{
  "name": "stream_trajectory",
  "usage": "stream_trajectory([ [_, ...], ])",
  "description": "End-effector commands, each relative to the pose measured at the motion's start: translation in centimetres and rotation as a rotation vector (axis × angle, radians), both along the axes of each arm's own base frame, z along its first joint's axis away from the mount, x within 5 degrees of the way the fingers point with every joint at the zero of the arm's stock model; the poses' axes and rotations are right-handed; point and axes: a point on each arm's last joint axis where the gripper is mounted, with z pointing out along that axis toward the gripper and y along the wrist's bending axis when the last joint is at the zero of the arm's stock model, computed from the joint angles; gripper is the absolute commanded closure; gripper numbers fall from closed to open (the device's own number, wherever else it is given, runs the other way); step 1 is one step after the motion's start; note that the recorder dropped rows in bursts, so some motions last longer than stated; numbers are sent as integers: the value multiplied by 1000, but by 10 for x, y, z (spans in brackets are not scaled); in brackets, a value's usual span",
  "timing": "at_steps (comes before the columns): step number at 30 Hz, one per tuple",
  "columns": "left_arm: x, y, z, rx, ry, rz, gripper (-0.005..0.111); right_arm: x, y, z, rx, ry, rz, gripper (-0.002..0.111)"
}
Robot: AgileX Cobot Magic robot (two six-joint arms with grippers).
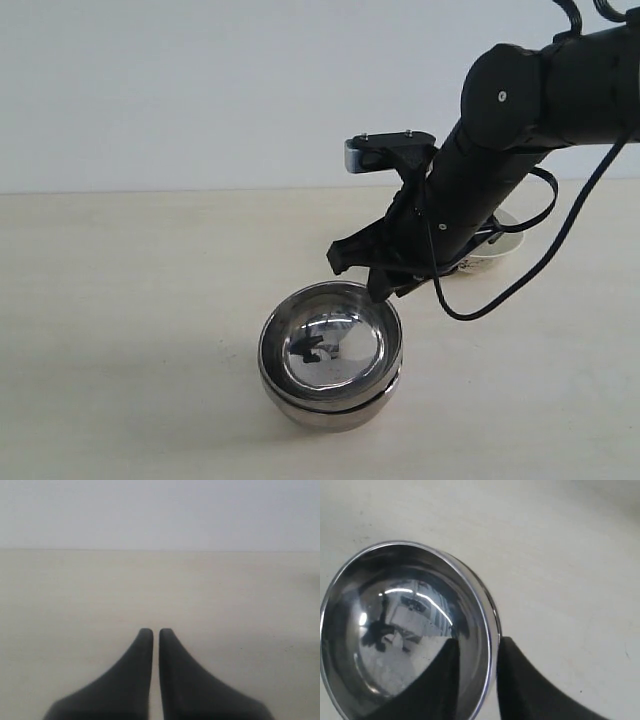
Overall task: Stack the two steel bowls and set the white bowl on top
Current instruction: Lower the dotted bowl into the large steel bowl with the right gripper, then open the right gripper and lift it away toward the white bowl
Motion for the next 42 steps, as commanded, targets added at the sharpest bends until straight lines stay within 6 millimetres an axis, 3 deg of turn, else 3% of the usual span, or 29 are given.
stream_trajectory([
  [1, 0, 0, -1, 1, 1, 4, 103, 1, -1, 4, 1, -17, -4, 108],
  [18, 0, 0, -1, 1, 1, 4, 103, -5, -6, -16, -19, -6, -17, 108],
  [33, 0, 0, -1, 1, 1, 4, 103, -6, -7, -17, -19, 5, -24, 108],
  [42, 0, 0, -1, 1, 1, 4, 103, -2, -4, -32, -30, 34, -36, 108],
])
